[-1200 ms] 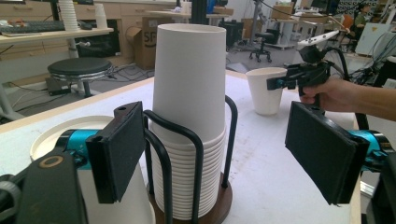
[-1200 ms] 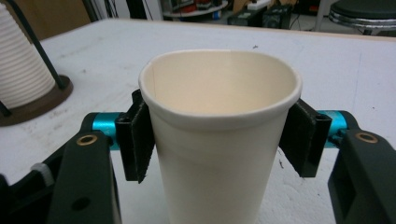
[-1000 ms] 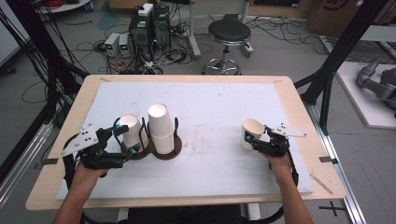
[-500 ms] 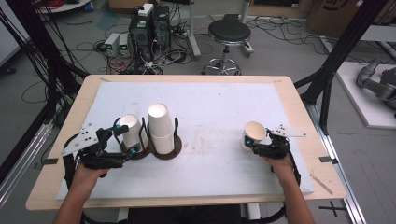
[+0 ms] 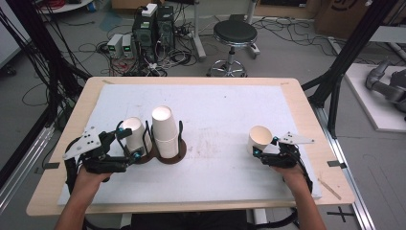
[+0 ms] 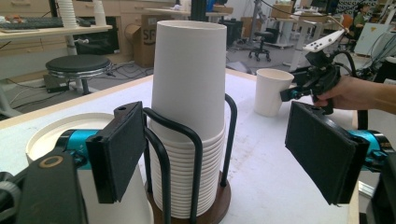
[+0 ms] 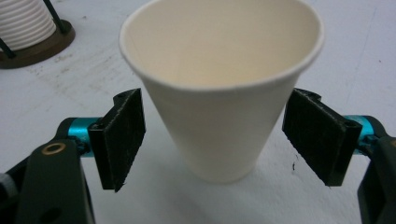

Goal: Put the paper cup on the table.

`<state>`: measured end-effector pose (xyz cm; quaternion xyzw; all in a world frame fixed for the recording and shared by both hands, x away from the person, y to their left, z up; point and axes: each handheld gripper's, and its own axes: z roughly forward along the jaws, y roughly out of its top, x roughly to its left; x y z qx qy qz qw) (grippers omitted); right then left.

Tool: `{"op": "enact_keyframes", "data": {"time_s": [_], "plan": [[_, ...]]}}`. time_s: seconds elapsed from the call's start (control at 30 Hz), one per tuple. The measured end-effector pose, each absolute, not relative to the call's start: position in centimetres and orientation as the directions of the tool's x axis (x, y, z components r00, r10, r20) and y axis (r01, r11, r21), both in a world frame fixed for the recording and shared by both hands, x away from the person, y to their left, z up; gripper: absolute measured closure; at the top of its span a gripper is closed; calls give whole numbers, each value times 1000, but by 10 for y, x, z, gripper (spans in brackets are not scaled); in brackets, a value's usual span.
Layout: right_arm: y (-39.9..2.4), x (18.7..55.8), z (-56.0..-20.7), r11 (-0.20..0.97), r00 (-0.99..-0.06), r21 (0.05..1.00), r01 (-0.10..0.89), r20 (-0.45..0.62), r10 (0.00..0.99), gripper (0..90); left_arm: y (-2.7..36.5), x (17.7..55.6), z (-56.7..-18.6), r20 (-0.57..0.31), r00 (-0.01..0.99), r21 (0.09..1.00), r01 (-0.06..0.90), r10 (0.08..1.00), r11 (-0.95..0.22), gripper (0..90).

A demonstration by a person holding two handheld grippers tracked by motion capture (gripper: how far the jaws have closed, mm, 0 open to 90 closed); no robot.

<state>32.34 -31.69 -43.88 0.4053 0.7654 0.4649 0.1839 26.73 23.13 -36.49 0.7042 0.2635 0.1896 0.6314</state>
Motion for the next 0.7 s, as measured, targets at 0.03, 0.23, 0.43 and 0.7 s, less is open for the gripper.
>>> {"op": "enact_keyframes", "data": {"time_s": [0.03,0.23,0.43,0.7], "plan": [[-318,322,-439,239,-604,859,452,97,791,220,232,267,-365,-65,789,989,131,611,-64,203],[-329,305,-435,239,-595,851,468,103,797,220,234,267,-364,-67,783,990,129,618,-56,203],[-329,289,-415,229,-612,874,429,95,785,220,235,268,-363,-72,780,990,131,622,-50,203],[-318,279,-382,210,-663,906,368,98,742,220,236,269,-364,-88,777,990,138,623,-32,203]]}}
